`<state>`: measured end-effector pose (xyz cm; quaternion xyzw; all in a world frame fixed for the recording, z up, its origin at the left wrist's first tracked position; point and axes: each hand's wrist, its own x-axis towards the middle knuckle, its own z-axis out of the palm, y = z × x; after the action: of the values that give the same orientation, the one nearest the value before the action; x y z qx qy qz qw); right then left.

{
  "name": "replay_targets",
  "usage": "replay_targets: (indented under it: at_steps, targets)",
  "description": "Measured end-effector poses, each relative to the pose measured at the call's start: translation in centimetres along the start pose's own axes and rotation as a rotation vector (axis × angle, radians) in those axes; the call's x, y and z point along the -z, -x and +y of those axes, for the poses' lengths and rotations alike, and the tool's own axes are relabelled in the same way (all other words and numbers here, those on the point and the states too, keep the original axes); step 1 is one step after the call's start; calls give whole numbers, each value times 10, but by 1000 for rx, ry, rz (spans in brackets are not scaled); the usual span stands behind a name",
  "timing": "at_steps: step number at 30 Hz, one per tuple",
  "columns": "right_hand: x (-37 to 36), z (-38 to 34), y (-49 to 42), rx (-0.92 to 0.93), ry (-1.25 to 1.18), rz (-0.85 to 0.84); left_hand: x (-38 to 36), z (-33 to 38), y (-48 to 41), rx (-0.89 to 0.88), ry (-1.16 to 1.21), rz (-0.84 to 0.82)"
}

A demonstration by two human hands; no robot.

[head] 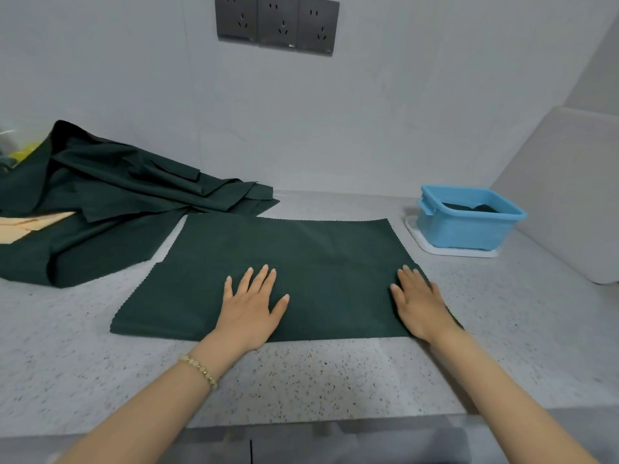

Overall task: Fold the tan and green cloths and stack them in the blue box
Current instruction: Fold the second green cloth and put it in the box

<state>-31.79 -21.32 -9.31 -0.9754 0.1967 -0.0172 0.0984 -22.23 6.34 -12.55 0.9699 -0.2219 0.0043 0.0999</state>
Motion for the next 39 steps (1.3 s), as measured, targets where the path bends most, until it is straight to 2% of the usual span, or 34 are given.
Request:
replay_targets:
  at_steps: [5, 8, 16, 23, 26, 28, 32, 35, 37, 39]
  targets:
    - [-20, -89, 5, 280, -79, 0, 2, 2, 0, -2, -6, -8]
    - [-36, -119, 8, 356, -64, -23, 2, 2, 0, 1, -13, -4]
    - [-48, -107, 2, 291, 8, -20, 6, -20, 4, 12, 23, 25]
    - [-48, -106, 3, 299, -5, -18, 25, -88, 7, 217, 19, 19]
    - [-44, -106, 0, 313, -44, -30, 31, -92, 6, 237, 12, -20]
    - [-36, -104, -10, 329, -119, 27, 33, -88, 4, 242, -14, -62]
    - [-9, -102, -38, 354, -330, 145, 37, -67, -3, 124, -30, -49]
    - [0, -96, -56, 310, -243, 43, 35, -51, -9, -13, 53, -51]
    - [0, -92, -62, 296, -203, -45, 33, -47, -11, -41, 112, -40]
    - [-2, -90, -66, 300, -226, -61, 31, -47, -11, -41, 136, -22]
